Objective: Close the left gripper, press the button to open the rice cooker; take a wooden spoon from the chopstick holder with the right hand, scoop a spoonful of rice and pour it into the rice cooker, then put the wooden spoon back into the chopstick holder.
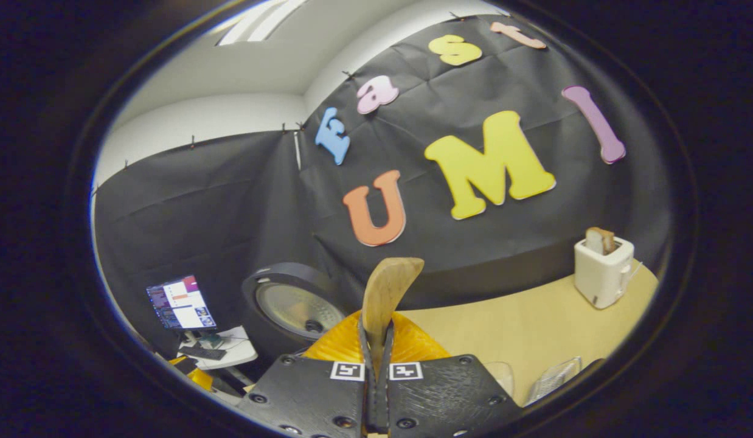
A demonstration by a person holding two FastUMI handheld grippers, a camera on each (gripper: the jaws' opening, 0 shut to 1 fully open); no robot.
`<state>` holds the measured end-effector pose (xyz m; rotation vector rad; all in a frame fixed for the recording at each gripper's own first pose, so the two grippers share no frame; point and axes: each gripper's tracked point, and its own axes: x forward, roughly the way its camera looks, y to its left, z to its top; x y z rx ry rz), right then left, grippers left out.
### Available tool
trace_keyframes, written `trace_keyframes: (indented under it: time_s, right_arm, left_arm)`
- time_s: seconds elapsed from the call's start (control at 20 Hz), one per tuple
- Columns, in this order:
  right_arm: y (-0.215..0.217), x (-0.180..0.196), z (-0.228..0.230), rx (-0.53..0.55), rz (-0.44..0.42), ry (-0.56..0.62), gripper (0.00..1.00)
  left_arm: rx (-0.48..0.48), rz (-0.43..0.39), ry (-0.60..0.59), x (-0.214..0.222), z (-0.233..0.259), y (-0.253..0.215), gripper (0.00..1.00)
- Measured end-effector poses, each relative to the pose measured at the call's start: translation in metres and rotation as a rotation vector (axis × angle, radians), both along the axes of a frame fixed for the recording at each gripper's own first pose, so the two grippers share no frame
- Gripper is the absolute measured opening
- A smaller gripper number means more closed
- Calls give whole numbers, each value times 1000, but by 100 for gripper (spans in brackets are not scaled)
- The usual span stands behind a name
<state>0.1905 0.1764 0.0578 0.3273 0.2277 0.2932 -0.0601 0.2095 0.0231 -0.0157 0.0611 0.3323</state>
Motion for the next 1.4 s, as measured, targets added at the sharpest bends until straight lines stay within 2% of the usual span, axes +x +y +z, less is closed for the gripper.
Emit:
trace_keyframes:
  time_s: [0.25,0.4,0.7,1.2,1.4]
  right_arm:
    - [-144,-12,-14,11,-291,-6,0]
    - [-192,-25,-36,-4,-404,21,0]
    - [-210,-21,-86,-62,-468,36,0]
    - [-196,-2,-151,-122,-457,77,0]
    - [-203,8,-164,-92,-471,110,0]
  left_arm:
    - [7,-60,6,13,-5,-26,98]
    - [16,-76,24,18,-10,-35,98]
    - [16,-92,28,21,-12,-40,99]
    - [-19,-78,20,19,-11,-30,98]
    - [-18,-85,22,20,-11,-33,98]
